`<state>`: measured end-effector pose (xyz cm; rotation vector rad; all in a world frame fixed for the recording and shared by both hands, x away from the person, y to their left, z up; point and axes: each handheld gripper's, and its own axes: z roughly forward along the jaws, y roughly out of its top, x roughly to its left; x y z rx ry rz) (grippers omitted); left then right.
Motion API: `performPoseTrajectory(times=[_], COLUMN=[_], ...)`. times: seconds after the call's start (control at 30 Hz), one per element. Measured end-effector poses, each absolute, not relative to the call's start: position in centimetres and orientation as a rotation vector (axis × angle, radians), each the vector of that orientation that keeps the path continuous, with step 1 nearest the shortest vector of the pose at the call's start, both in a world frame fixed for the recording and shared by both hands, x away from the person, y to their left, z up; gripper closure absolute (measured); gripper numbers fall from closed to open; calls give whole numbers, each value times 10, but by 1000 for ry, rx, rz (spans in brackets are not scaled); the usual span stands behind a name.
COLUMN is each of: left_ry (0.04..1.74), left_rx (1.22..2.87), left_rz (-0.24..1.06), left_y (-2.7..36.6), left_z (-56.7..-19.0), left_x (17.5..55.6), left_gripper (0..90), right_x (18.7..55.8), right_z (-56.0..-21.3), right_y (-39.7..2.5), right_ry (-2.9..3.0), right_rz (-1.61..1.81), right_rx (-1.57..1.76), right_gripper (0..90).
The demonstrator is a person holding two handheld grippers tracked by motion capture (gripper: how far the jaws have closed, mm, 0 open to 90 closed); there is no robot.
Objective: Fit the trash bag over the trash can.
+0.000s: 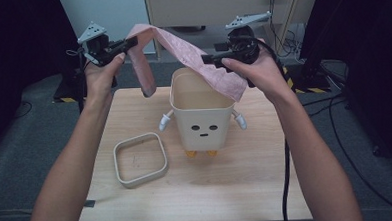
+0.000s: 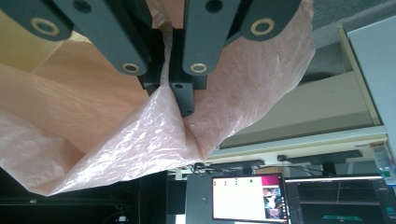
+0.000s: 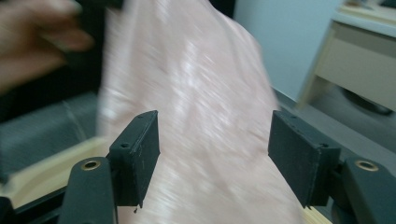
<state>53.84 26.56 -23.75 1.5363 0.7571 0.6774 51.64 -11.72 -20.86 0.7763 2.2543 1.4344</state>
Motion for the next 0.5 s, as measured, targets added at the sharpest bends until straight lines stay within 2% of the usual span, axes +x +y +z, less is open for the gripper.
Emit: performPoseTrajectory(times=[0.2, 0.5], left_ry=[746, 732], left_rx=[1535, 1551], left_rz=[673, 668], left_y=[265, 259], left_z=[-237, -239], left_x=[537, 536], left_gripper=[894, 893], right_x=[536, 545], right_z=[-238, -263], right_y=[-136, -138], right_ry=[2308, 2388], right_rz=[1366, 1264], right_rx=[881, 939], right_gripper=[280, 298])
